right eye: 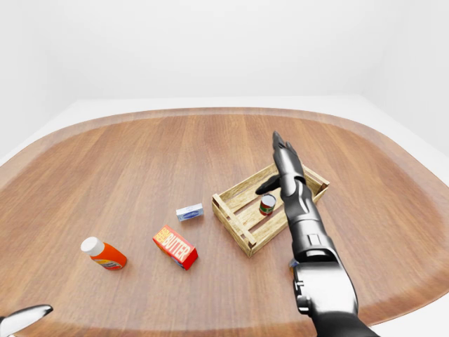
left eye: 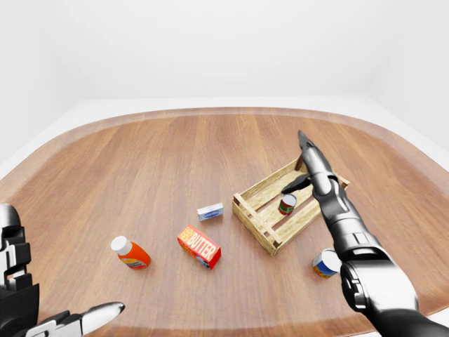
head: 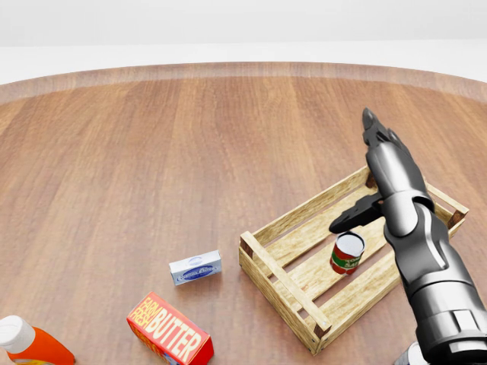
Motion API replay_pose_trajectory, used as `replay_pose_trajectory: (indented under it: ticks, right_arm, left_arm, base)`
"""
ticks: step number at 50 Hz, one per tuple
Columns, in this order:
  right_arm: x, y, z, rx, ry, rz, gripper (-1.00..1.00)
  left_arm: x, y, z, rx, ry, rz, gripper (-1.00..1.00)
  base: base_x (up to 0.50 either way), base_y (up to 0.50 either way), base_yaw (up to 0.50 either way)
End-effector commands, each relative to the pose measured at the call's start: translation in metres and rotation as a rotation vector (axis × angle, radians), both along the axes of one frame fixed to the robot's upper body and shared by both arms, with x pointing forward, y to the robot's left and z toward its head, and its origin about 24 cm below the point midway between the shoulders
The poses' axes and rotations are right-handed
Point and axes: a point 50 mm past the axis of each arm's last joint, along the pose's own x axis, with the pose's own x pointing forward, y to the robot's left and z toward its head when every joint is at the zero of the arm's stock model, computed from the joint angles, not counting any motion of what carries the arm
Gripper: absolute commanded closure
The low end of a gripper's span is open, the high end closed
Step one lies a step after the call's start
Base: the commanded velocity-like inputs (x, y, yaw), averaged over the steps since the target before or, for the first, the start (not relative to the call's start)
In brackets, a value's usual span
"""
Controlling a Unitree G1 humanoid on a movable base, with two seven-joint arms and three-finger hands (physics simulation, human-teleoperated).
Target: Pick up the tomato sauce, and put it in the wooden tray.
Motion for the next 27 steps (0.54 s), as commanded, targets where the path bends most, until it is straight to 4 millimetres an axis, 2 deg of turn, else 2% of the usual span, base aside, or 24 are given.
replay_pose_trajectory:
  ticks: [1,5,8,9,11,14,15,18,22,23,24,25,27]
  right_arm:
    - [-0.02,-0.012,0.072,0.144,-0.192,0.062,-1.0]
    - [-0.04,-0.011,0.097,0.158,-0.304,0.134,-1.0]
    - [-0.064,-0.009,0.116,0.193,-0.417,0.188,-1.0]
    - [-0.065,-0.009,0.116,0.193,-0.421,0.191,-1.0]
    - [-0.081,-0.01,0.129,0.281,-0.532,0.208,-1.0]
    - [-0.095,-0.015,0.128,0.417,-0.595,0.218,-1.0]
    - [-0.096,-0.016,0.122,0.427,-0.57,0.223,-1.0]
    - [-0.087,-0.03,0.084,0.594,-0.468,0.131,-1.0]
    - [-0.084,-0.034,0.009,0.804,-0.227,0.021,-1.0]
    - [-0.084,-0.034,0.008,0.808,-0.221,0.02,-1.0]
    - [-0.083,-0.033,-0.01,0.882,-0.163,-0.003,-1.0]
    - [-0.081,-0.033,-0.017,0.928,-0.136,0.0,-1.0]
    - [-0.077,-0.033,-0.018,0.994,-0.12,0.027,-1.0]
  left_arm:
    - [0.001,-0.001,0.0,0.0,0.002,0.0,-1.0]
    - [0.002,-0.002,0.0,0.004,0.005,-0.004,-1.0]
    - [0.003,-0.002,-0.001,0.001,0.007,-0.004,-0.99]
    - [0.003,-0.002,-0.001,0.001,0.007,-0.004,-0.99]
    - [0.002,-0.002,0.0,0.003,0.007,-0.005,-1.0]
    - [0.002,-0.002,-0.001,0.002,0.007,-0.006,-0.99]
    - [0.003,-0.002,-0.001,0.001,0.008,-0.006,-1.0]
    - [0.004,-0.003,-0.001,0.003,0.012,-0.01,-1.0]
    - [0.003,-0.002,-0.001,0.001,0.012,-0.008,-1.0]
    - [0.003,-0.002,-0.001,0.001,0.012,-0.008,-1.0]
    - [0.002,-0.002,-0.001,0.001,0.011,-0.007,-1.0]
    - [0.003,-0.002,-0.001,0.002,0.011,-0.009,-1.0]
    - [0.003,-0.003,-0.001,0.004,0.012,-0.01,-1.0]
  base:
    - [0.0,0.0,0.0]
    - [0.0,0.0,0.0]
    - [0.0,0.0,0.0]
    - [0.0,0.0,0.0]
    - [0.0,0.0,0.0]
    - [0.0,0.0,0.0]
    - [0.0,0.0,0.0]
    - [0.0,0.0,0.0]
    - [0.0,0.0,0.0]
    - [0.0,0.0,0.0]
    - [0.0,0.0,0.0]
    - [0.0,0.0,0.0]
    - [0.0,0.0,0.0]
